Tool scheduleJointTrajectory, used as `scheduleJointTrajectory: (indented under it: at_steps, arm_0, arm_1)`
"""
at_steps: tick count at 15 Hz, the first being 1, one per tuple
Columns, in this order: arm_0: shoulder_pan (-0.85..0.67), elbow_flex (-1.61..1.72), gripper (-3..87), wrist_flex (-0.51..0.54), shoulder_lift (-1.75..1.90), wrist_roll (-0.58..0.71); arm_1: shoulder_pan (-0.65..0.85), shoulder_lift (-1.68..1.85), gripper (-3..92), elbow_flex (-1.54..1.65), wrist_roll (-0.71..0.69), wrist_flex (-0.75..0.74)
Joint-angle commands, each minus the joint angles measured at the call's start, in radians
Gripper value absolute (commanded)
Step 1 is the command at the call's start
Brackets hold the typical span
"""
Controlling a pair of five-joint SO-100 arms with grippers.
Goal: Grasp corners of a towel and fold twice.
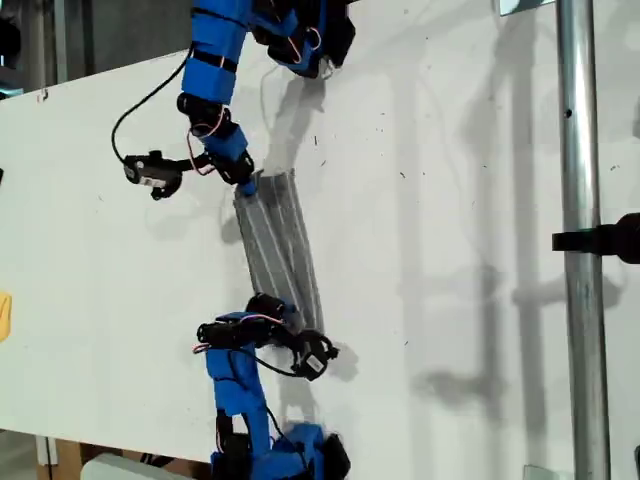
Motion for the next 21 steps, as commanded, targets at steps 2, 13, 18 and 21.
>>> scheduleJointTrajectory:
  at_steps: [2, 13, 18, 21]
  arm_0:
    - [-0.272, 0.006, -2.7, 0.017, 0.086, 0.181]
    - [-0.178, 0.195, -0.4, -0.029, 0.067, 0.049]
    - [-0.184, 0.186, 0.4, -0.051, -0.123, 0.003]
    - [-0.176, 0.175, 13.4, -0.044, -0.15, -0.008]
  arm_1:
    - [0.213, -0.16, -0.3, -0.193, -0.137, -0.206]
    - [0.141, -0.357, -0.3, -0.132, -0.08, -0.161]
    - [0.146, -0.476, -0.3, -0.179, -0.075, -0.146]
    - [0.166, -0.525, -0.3, -0.239, -0.075, -0.084]
